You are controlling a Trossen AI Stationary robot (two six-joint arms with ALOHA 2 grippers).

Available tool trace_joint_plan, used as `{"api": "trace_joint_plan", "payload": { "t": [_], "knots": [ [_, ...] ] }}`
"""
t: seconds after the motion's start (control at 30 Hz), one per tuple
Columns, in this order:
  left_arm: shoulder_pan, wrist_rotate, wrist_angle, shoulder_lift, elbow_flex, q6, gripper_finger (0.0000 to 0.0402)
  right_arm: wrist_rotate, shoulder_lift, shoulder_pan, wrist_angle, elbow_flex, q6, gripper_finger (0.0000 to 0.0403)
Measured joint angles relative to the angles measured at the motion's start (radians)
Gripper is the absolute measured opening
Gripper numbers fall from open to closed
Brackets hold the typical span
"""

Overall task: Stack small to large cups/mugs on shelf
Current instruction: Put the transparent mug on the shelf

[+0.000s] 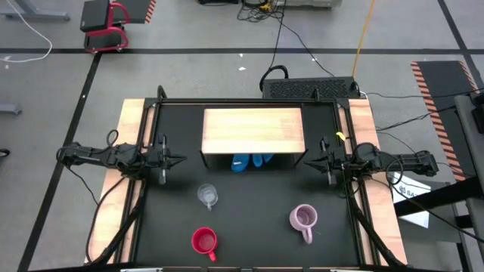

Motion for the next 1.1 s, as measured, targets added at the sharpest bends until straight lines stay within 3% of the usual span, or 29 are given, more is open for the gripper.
{"api": "trace_joint_plan", "payload": {
  "t": [0.53, 0.7, 0.87, 1.1],
  "knots": [
    [0.0, 0.078, 0.024, 0.0, 0.0, -0.031, 0.0024, 0.0, 0.0, 0.0, 0.033, 0.0, -0.001, 0.0],
    [0.0, 0.089, 0.102, 0.013, 0.0, -0.074, 0.0024, 0.0, 0.001, 0.0, 0.045, 0.0, -0.105, 0.0],
    [0.0, 0.118, 0.115, 0.094, 0.0, -0.119, 0.0004, 0.0, 0.003, 0.0, 0.042, 0.0, -0.116, 0.0],
    [-0.005, 0.166, 0.314, 0.284, -0.001, -0.083, 0.0002, 0.0, 0.003, 0.0, 0.038, 0.0, -0.125, 0.0]
  ]
}}
